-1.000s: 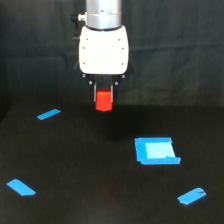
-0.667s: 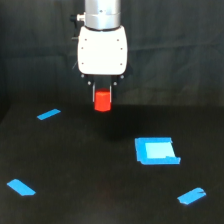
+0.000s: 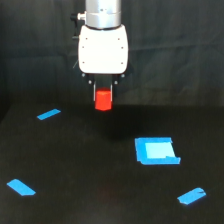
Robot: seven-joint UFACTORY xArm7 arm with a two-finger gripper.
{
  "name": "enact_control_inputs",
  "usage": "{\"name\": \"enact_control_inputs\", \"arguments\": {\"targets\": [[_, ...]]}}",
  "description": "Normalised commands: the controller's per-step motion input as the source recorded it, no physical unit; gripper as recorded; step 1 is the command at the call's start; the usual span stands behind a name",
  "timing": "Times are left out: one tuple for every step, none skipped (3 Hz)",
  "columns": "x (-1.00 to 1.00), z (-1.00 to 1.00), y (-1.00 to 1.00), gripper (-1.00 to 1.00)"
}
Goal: Pick up the red object from the table
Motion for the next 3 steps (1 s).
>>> {"name": "enact_control_inputs", "arguments": {"targets": [[0.10, 0.21, 0.10, -0.91], [-0.04, 0.09, 0.06, -1.00], [0.09, 0.11, -0.01, -0.93]]}}
